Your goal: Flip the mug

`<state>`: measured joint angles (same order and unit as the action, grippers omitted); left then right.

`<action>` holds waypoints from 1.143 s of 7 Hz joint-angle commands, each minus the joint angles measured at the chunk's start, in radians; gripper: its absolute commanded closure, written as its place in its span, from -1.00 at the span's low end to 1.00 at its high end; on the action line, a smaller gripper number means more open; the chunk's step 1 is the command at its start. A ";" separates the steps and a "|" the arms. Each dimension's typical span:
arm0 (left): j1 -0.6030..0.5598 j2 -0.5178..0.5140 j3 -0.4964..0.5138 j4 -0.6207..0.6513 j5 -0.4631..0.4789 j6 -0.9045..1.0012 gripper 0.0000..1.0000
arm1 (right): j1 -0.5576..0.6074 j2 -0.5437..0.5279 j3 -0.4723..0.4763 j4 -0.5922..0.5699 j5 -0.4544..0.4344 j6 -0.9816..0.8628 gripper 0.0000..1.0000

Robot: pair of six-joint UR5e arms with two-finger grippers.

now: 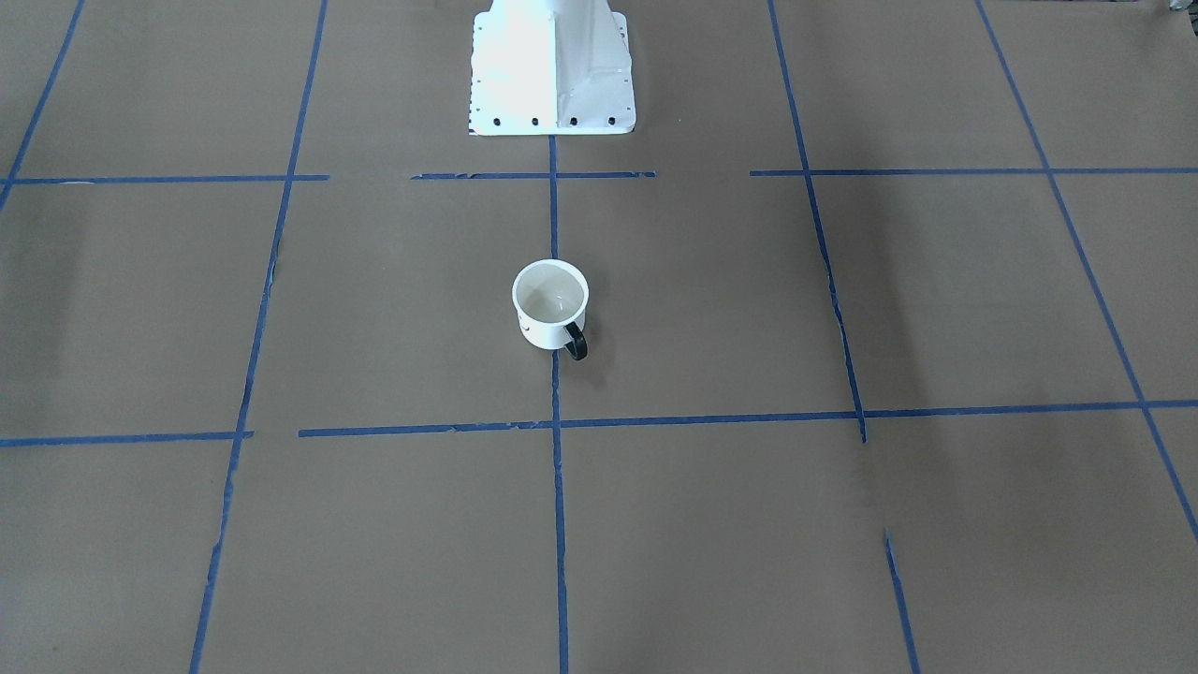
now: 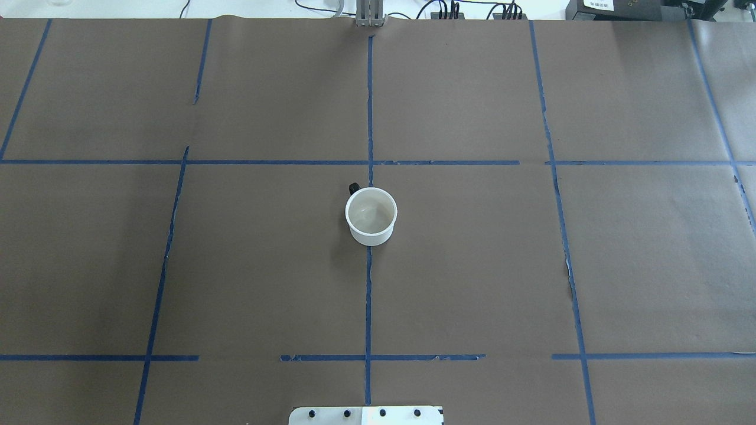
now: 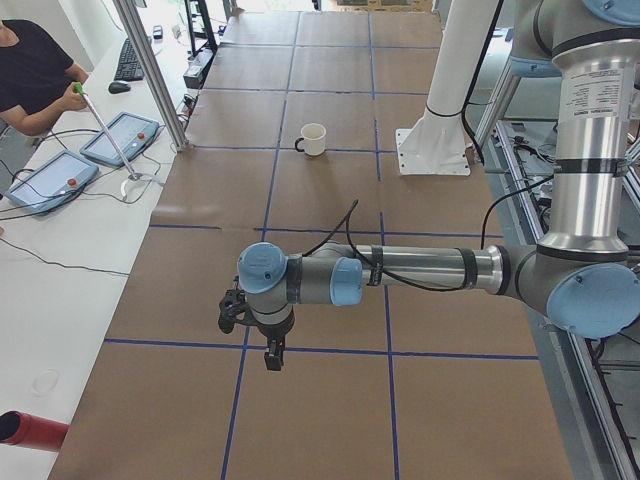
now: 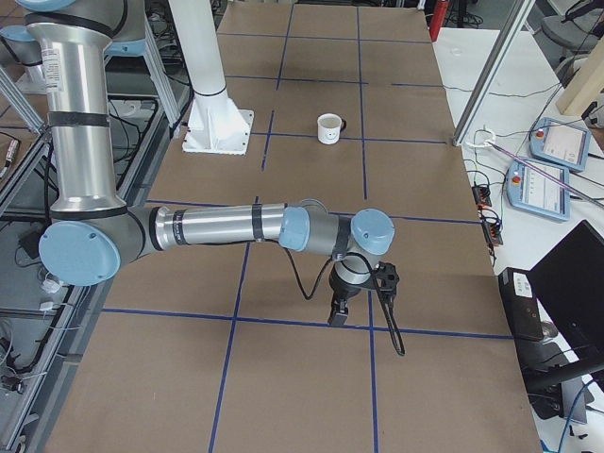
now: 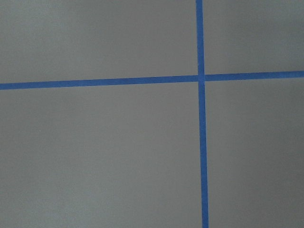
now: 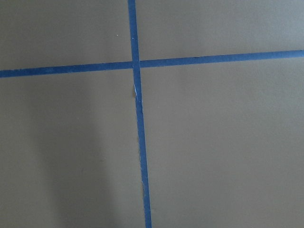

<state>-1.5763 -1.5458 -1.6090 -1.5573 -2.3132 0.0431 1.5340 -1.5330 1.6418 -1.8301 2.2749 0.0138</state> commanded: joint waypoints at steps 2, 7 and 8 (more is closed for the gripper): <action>-0.001 -0.005 -0.003 -0.001 -0.003 0.001 -1.00 | 0.000 0.001 0.000 0.000 0.000 0.000 -1.00; -0.001 -0.005 -0.002 -0.010 -0.005 0.003 -1.00 | 0.000 0.001 0.000 0.000 0.000 0.000 -1.00; -0.001 -0.007 -0.003 -0.009 -0.005 0.003 -1.00 | 0.000 0.001 0.000 0.000 0.000 0.000 -1.00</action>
<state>-1.5769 -1.5514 -1.6109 -1.5671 -2.3178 0.0460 1.5340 -1.5325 1.6414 -1.8301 2.2749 0.0138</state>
